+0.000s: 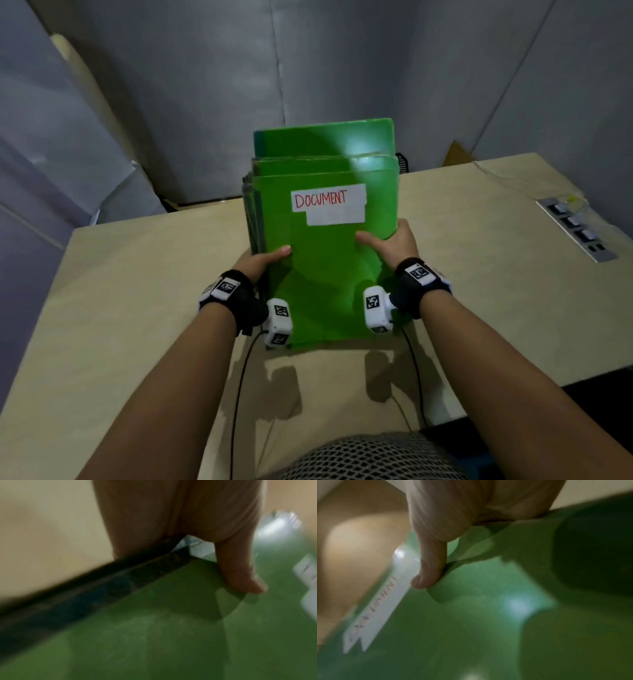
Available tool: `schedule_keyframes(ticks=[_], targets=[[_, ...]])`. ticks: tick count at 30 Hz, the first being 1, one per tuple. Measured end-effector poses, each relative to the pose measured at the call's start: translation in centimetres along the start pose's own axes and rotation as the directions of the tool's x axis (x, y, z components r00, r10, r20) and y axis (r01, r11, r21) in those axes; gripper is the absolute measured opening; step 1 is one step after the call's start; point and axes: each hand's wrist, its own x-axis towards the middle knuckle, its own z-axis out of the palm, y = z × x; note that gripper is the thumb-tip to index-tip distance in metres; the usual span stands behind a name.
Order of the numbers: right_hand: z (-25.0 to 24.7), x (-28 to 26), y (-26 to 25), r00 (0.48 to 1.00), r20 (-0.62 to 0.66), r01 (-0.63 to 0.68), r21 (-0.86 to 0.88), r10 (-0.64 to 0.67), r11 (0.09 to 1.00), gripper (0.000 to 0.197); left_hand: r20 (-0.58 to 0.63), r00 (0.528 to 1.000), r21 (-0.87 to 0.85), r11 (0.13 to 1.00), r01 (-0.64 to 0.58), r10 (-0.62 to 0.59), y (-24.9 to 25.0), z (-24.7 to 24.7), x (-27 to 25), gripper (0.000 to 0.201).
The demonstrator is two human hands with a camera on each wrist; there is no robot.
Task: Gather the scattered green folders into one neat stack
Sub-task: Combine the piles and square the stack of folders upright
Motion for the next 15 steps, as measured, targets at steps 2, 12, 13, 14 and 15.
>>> schedule_keyframes(ticks=[2,12,13,14,15], targets=[[0.3,0.1,-1.3,0.997,-0.011,0.078,0.093,-0.077,0.993,0.074,-0.010,0.989,-0.017,0.989,-0.149,0.149,1.3,-0.9,0.0,0.060],[0.9,-1.6,-2.7,0.980,0.075,0.166,0.221,-0.186,0.961,0.083,-0.027,0.914,-0.156,0.902,-0.403,0.404,0.4,-2.0,-1.9,0.062],[0.8,-2.0,-3.0,0.976,0.102,0.168,0.221,-0.194,0.961,0.091,-0.042,0.917,-0.167,0.903,-0.397,0.396,0.0,-2.1,-1.9,0.065],[0.8,-2.0,-2.9,0.972,0.119,0.169,0.228,-0.200,0.959,0.103,-0.048,0.922,-0.162,0.907,-0.388,0.385,-0.3,-2.2,-2.0,0.070],[0.7,-1.9,-2.9,0.969,0.133,0.173,0.233,-0.208,0.957,0.114,-0.036,0.923,-0.144,0.912,-0.385,0.384,-0.3,-2.3,-2.2,0.078]])
